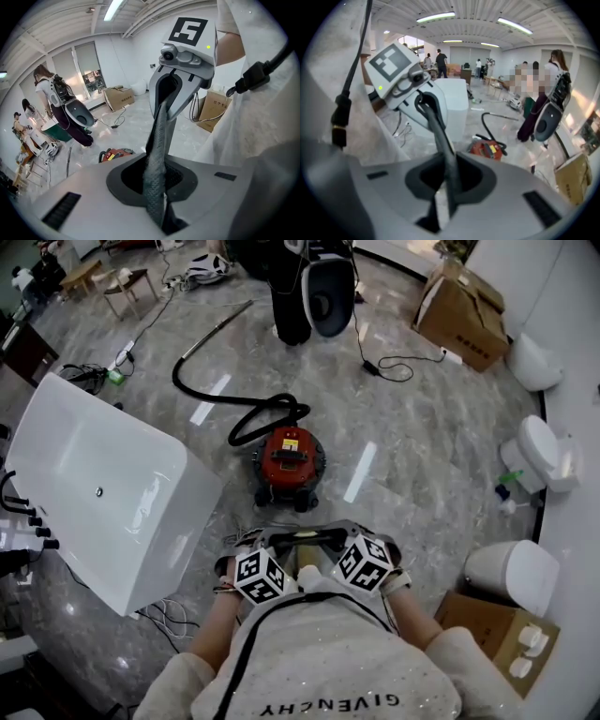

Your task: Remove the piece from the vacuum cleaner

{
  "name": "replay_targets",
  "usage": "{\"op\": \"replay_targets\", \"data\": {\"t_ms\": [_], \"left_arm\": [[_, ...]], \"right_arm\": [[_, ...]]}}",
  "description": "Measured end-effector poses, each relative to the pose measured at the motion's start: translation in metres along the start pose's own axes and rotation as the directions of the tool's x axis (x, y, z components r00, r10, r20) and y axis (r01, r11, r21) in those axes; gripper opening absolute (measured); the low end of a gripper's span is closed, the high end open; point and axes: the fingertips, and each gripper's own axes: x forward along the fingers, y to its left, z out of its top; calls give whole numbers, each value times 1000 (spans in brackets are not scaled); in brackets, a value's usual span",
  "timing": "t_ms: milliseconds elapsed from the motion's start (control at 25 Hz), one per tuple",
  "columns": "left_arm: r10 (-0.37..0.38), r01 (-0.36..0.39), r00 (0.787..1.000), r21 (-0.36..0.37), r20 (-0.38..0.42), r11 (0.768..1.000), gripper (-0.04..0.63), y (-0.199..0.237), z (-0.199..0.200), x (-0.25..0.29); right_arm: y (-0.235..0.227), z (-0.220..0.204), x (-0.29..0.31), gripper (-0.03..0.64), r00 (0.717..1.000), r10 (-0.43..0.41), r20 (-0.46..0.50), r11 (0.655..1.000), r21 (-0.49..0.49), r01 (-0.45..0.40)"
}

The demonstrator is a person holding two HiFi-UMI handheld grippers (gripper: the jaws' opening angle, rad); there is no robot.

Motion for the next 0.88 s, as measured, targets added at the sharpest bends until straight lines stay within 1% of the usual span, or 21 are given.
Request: {"op": "replay_targets", "data": {"t_ms": [200,440,640,880], "left_arm": [[-48,50,998,-91,29,995,52,-1,-2,-2],[-55,58,998,-111,24,992,52,-3,-8,-3],[-79,83,996,-143,31,986,52,-5,-13,-3],[-93,95,995,-143,22,985,52,-5,-17,-2]], "right_arm": [[3,2,1,55,1000,21,8,1000,10,-21],[6,3,6,55,999,49,3,999,13,-49],[9,4,10,55,998,63,-6,998,15,-63],[12,3,14,55,998,69,-8,997,31,-68]]}}
